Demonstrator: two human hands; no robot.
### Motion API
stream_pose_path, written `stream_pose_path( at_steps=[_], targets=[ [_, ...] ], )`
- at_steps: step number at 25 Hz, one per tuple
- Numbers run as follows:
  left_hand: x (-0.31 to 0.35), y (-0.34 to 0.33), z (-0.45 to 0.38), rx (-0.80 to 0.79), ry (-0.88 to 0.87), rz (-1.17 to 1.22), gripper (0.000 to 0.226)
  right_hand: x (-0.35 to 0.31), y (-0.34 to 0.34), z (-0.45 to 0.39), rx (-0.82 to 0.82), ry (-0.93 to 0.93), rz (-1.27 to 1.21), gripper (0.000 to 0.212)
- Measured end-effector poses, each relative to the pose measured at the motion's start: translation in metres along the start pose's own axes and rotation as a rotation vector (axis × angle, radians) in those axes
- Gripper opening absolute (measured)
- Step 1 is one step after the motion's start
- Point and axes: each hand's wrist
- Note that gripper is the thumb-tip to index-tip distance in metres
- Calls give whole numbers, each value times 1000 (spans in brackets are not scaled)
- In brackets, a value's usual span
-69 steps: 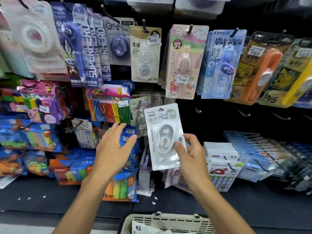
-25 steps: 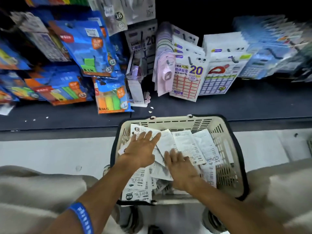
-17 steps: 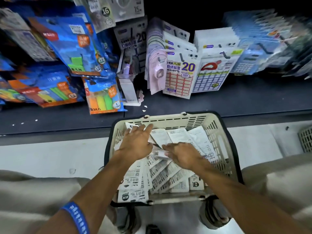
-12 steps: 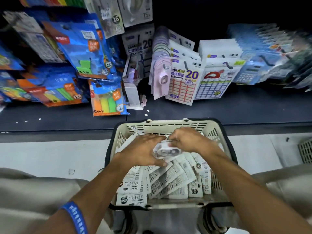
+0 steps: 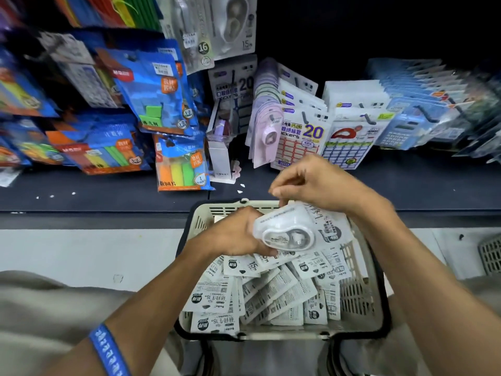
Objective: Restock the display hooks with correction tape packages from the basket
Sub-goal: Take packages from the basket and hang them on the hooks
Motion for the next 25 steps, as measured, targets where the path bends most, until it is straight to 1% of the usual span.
stream_pose_path(
  at_steps=[2,3,4,5,6,7,8,9,10,11,12,14,15,16,17,18,20,21,22,23,24,25],
  targets=[
    [-4,4,0,30,17,87,19,14,8,-4,300,-78,-359,7],
    [-6,9,0,62,32,129,19,25,12,-3,443,-158,-514,10],
    [-9,15,0,112,45,178,19,39,15,0,519,-273,-652,19],
    [-11,21,0,169,52,243,23,55,15,5,504,-406,-779,30],
    [-13,26,0,225,56,336,31,69,9,11,405,-509,-916,39],
    [-15,30,-1,269,60,446,38,78,-3,19,251,-568,-1039,44],
    [-15,33,-3,296,65,552,42,83,-17,24,92,-569,-1095,49],
    [-14,35,-5,306,70,640,44,86,-29,27,-30,-534,-1089,52],
    [-12,37,-8,312,74,709,44,87,-38,25,-98,-493,-1040,48],
    [-10,39,-10,328,82,771,43,86,-42,21,-92,-476,-970,42],
    [-7,40,-12,361,97,819,43,84,-42,17,-30,-482,-925,39],
    [-3,41,-13,477,142,895,43,88,-35,11,198,-548,-905,40],
    [-2,41,-13,545,179,937,42,93,-30,11,322,-567,-967,40],
    [0,41,-13,606,218,978,42,99,-26,12,404,-552,-1063,38],
    [0,39,-12,647,237,1006,42,101,-25,14,415,-522,-1153,38],
    [0,38,-12,669,235,1012,46,100,-27,14,369,-497,-1208,39],
    [1,33,-13,649,199,983,64,90,-41,12,234,-493,-1190,37],
    [3,29,-14,618,177,928,75,84,-49,9,206,-509,-1137,33],
    [3,26,-14,562,159,849,85,77,-55,7,209,-522,-1071,28],
    [3,23,-14,504,147,800,91,71,-58,6,230,-513,-1004,25],
    [3,24,-14,433,141,820,87,67,-59,5,259,-491,-949,23],
    [4,27,-12,369,166,896,77,65,-59,5,275,-470,-919,23]
  ],
)
Point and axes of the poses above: each hand's wrist, its own z-axis away from the middle knuckle, its own y-axis out of the back of the hand, x = y × z, and after that the axes turned 12 degrees about x, right-handed
